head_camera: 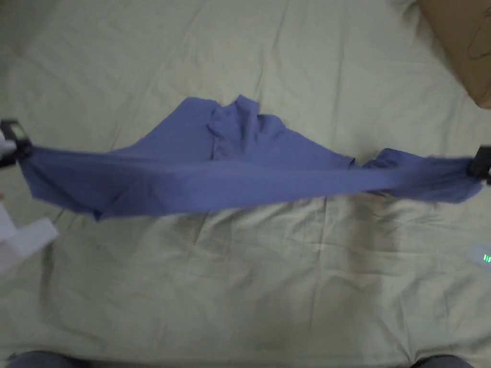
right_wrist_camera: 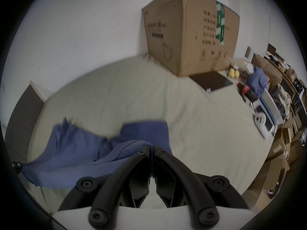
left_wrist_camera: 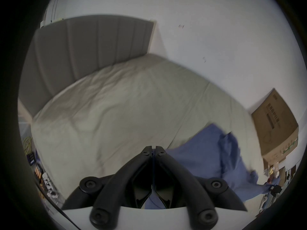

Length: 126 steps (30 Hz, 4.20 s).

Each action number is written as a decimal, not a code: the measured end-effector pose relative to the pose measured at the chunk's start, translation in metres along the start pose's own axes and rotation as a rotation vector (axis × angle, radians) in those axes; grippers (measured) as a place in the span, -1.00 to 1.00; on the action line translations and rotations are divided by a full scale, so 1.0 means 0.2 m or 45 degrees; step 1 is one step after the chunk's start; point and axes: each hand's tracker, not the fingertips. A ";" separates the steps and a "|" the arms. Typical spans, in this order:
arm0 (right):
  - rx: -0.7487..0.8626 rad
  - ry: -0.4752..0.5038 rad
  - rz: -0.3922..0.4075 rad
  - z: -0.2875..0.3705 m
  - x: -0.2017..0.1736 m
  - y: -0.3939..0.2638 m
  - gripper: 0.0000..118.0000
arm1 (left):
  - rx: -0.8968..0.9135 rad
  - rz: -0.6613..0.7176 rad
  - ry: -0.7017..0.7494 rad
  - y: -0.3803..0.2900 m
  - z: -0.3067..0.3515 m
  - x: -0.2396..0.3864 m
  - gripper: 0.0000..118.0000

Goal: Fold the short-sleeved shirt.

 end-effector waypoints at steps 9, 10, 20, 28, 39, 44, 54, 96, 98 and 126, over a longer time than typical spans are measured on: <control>-0.100 0.022 0.055 0.14 0.17 -0.58 -0.96 | -0.129 0.035 0.133 -0.56 0.10 -0.40 -1.00; -0.113 0.025 0.053 0.16 0.19 -0.62 -0.96 | -0.134 0.035 0.139 -0.59 0.12 -0.44 -1.00; -0.112 0.014 0.081 0.26 0.24 -0.73 0.33 | -0.101 0.093 0.156 -0.63 0.20 -0.54 0.30; 0.259 0.067 0.219 0.66 0.13 -0.49 0.82 | 0.378 -0.007 -0.070 -0.42 0.61 -0.32 0.98; 0.741 0.239 0.290 1.08 -0.17 -0.58 0.89 | 0.805 -0.434 -0.187 -0.55 0.94 0.08 0.99; 0.827 0.228 0.290 1.10 -0.24 -0.70 0.75 | 0.817 -0.570 -0.216 -0.68 0.94 0.12 0.39; 0.802 0.265 0.264 1.11 -0.28 -0.79 -1.00 | 0.711 -0.542 -0.291 -0.81 0.93 0.16 -1.00; 0.733 0.249 0.231 1.09 -0.25 -0.77 -1.00 | 0.613 -0.488 -0.334 -0.68 0.91 0.17 -1.00; 0.731 0.251 0.231 1.09 -0.25 -0.76 -1.00 | 0.591 -0.508 -0.357 -0.61 0.86 0.23 -1.00; 0.427 0.085 0.165 0.56 -0.25 -0.58 -1.00 | -0.353 -0.840 -0.049 -0.06 -1.01 1.20 0.56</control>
